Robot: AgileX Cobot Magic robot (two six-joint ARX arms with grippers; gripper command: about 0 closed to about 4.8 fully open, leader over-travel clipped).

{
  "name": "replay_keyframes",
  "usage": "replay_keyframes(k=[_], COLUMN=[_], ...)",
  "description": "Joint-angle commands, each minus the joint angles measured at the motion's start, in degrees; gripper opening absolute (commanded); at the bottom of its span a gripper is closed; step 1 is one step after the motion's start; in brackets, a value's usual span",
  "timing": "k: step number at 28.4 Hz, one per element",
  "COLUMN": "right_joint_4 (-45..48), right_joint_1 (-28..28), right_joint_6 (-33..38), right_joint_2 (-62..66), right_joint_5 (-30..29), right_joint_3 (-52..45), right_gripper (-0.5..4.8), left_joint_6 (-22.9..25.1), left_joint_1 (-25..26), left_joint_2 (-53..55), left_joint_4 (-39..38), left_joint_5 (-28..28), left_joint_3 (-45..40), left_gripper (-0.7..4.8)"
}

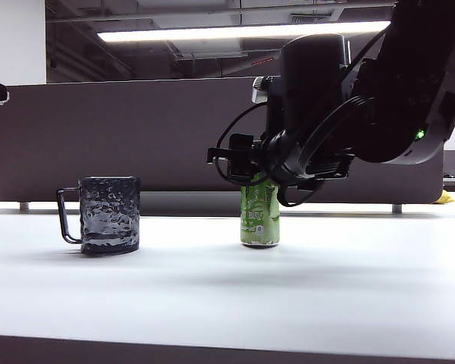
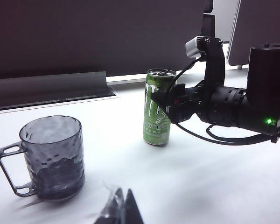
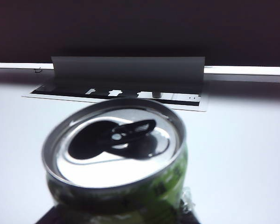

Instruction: Pick up the metal can, pour some water into the cup, then place the can back on the table.

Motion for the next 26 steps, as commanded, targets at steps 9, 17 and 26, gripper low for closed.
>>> replay_keyframes(k=[9, 17, 26], right_joint_4=[0.96, 0.98, 0.17], right_joint_1=[-0.57, -1.88, -5.53], right_joint_6=[0.13, 0.13, 0.15], right_joint_2=[-0.22, -0.2, -0.2], right_joint_5=[-0.04, -1.66, -12.9], right_joint_3=[0.13, 0.15, 1.7], right_gripper=[3.59, 4.47, 4.77], left_joint_6=[-0.15, -0.15, -0.15], left_joint_1=[0.02, 0.02, 0.02], left_joint_2=[0.04, 0.04, 0.04], left_joint_4=[0.72, 0.72, 0.72], left_joint_5=[0.0, 0.0, 0.0], left_joint_3=[0.07, 0.07, 0.07], left_gripper=[-0.05, -0.05, -0.05])
